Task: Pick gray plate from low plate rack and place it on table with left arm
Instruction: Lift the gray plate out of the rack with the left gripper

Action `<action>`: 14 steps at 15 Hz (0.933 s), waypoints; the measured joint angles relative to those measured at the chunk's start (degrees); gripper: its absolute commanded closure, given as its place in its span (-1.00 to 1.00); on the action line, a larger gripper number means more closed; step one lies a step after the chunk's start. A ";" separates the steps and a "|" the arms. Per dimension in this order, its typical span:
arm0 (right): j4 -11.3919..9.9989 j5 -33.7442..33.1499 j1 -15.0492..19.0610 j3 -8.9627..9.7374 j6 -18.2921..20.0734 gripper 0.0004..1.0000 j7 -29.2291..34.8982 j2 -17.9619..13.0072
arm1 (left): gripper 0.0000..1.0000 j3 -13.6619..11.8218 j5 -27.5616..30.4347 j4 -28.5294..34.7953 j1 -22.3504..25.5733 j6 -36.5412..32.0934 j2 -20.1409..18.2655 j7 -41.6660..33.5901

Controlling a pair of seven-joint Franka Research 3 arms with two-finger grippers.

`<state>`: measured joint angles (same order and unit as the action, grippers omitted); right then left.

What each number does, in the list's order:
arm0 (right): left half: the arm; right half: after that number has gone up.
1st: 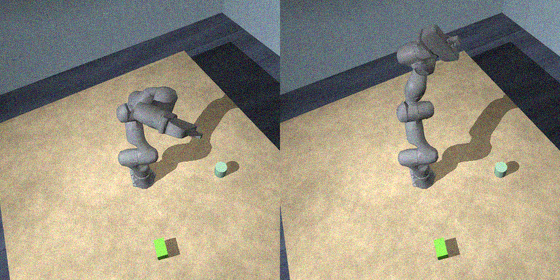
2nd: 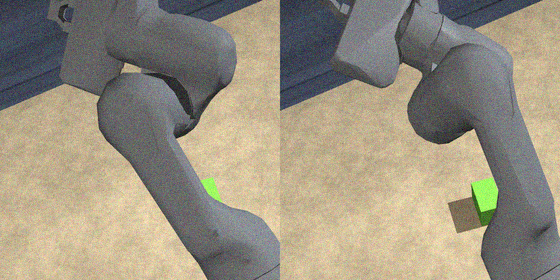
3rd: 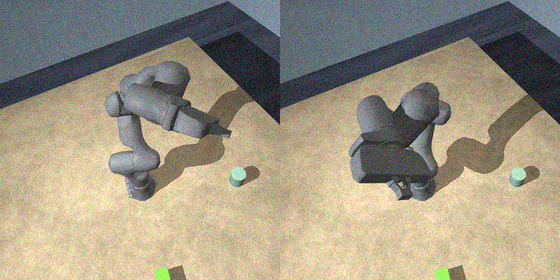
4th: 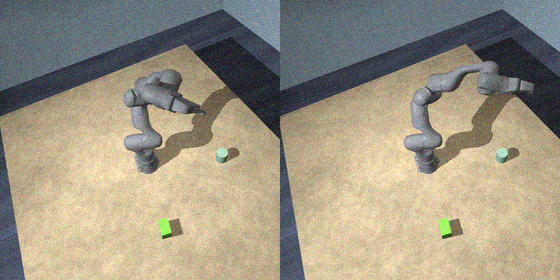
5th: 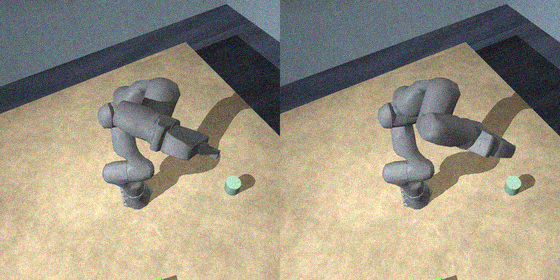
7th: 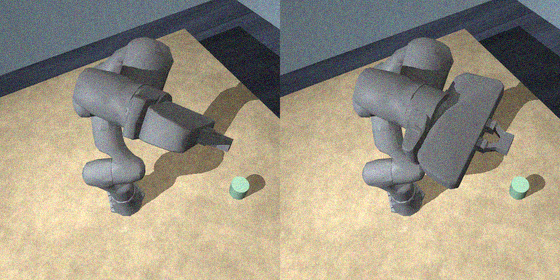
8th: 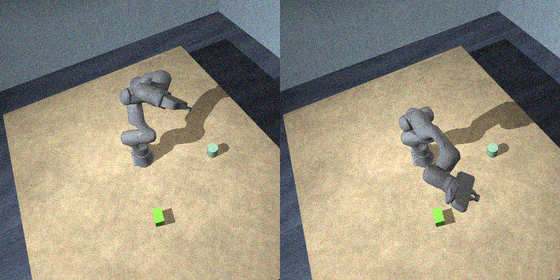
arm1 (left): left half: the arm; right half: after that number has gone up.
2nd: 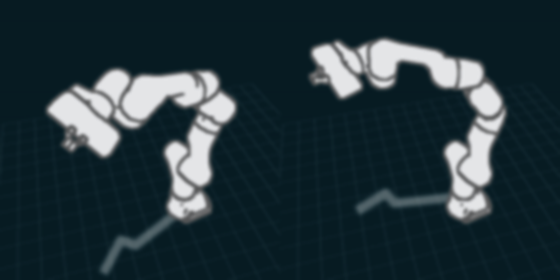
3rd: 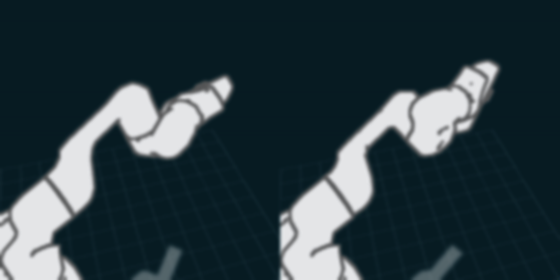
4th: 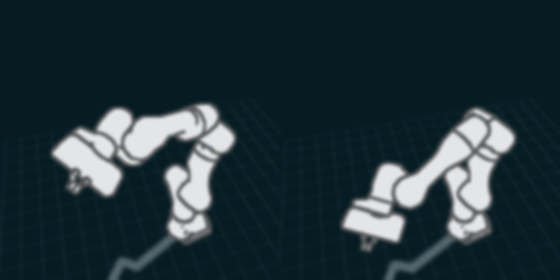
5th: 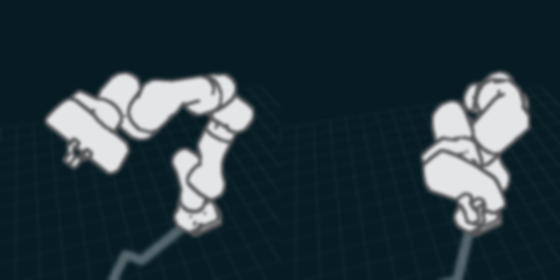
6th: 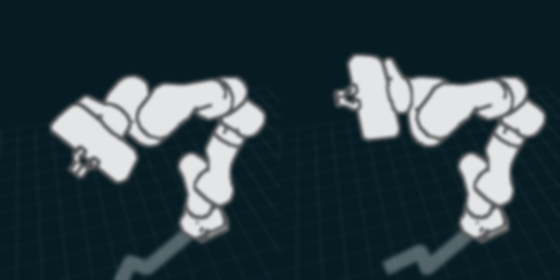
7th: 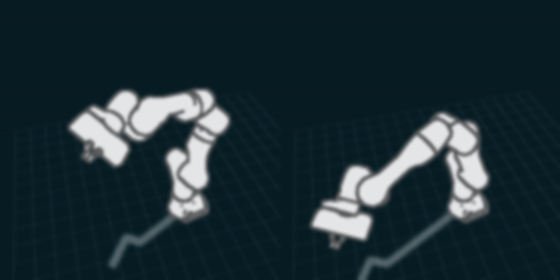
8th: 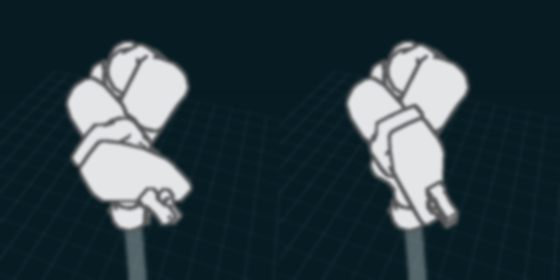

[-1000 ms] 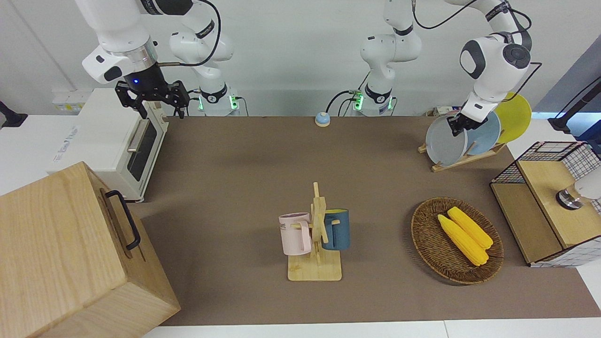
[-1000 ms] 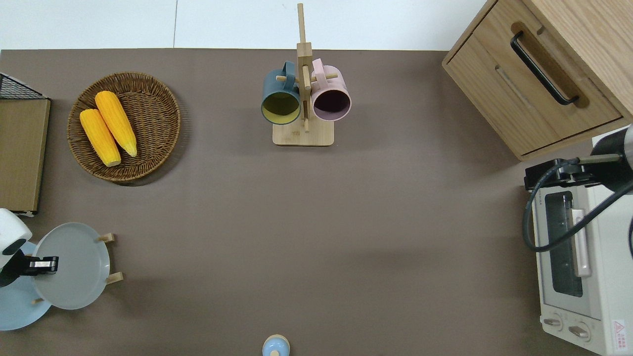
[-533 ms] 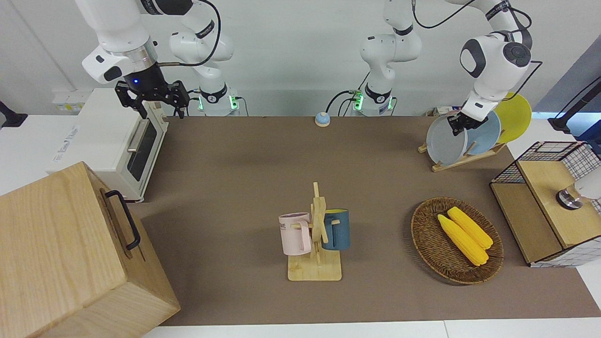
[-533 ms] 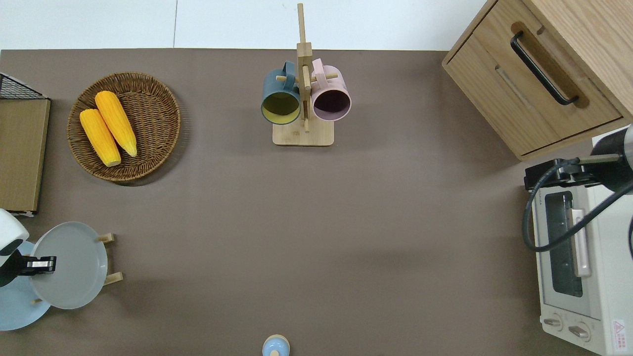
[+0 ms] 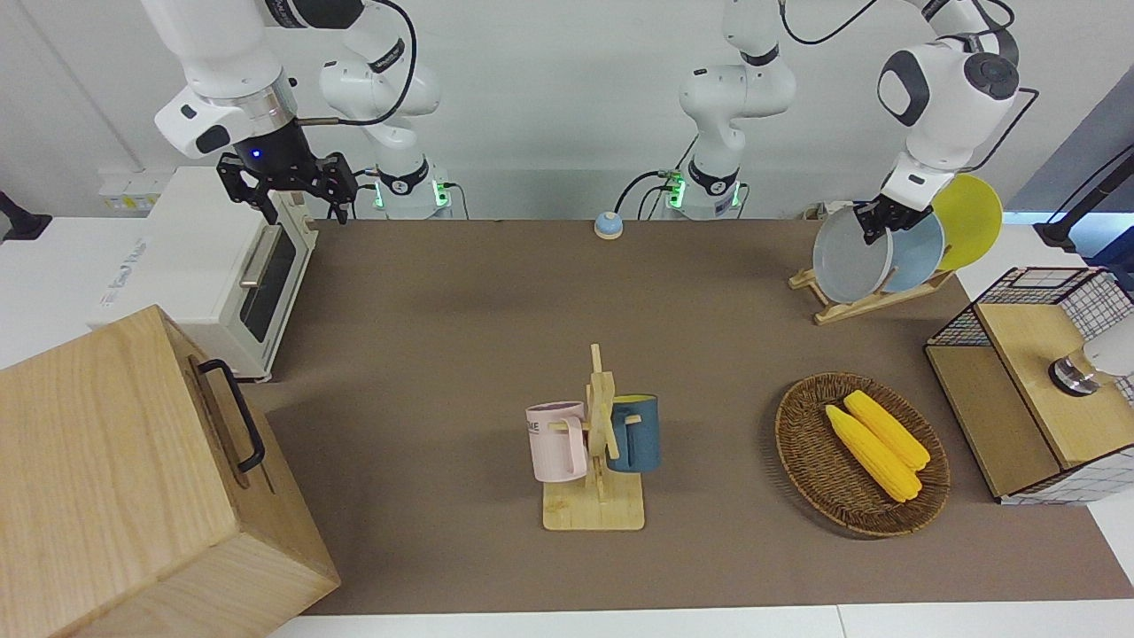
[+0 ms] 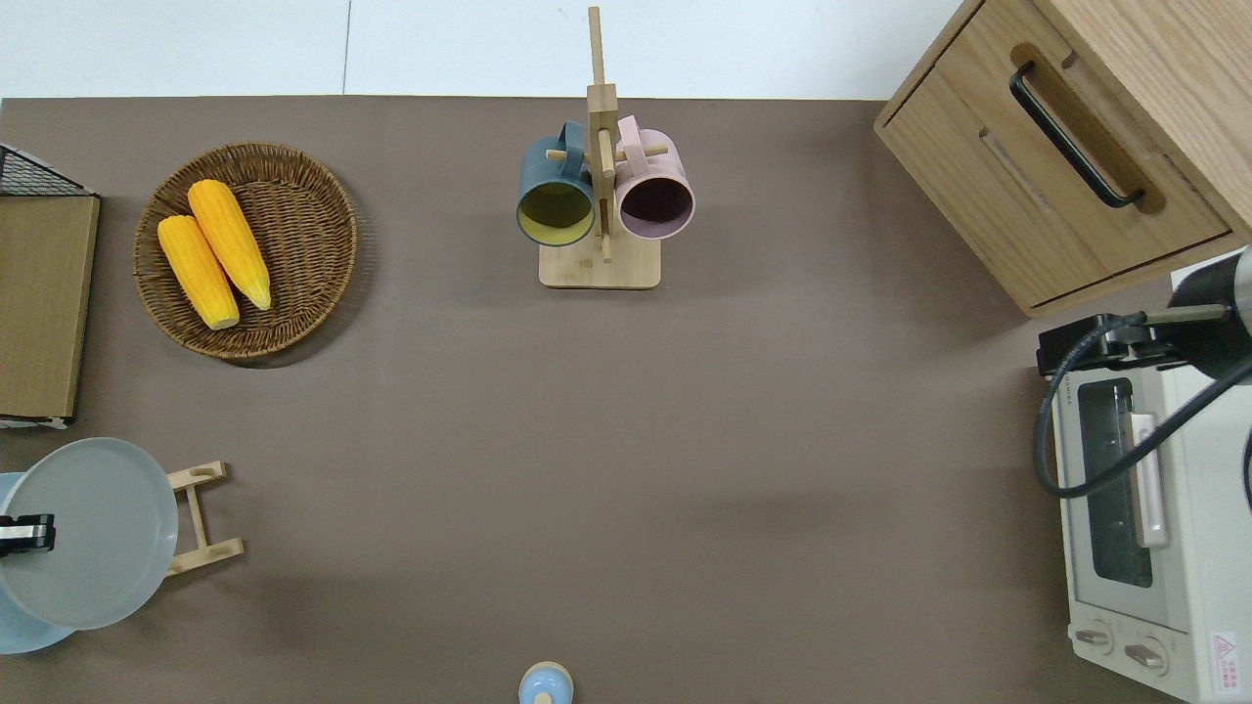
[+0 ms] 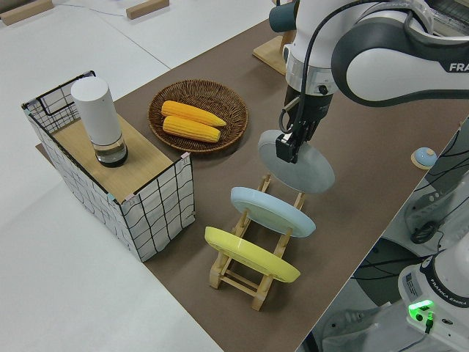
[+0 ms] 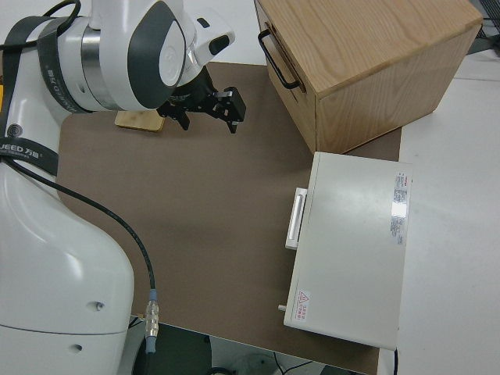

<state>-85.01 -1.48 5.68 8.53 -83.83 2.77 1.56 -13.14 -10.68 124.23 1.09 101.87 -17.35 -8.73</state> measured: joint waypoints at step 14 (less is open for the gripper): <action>0.00 0.00 0.00 0.00 0.00 -0.97 0.00 0.00 | 1.00 1.01 16.99 -8.21 0.02 -14.15 -2.31 1.01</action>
<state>-85.01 -1.48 5.68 8.53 -83.83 2.77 1.56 -12.13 6.31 116.02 1.10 87.72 -19.66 -7.73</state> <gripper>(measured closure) 0.013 0.930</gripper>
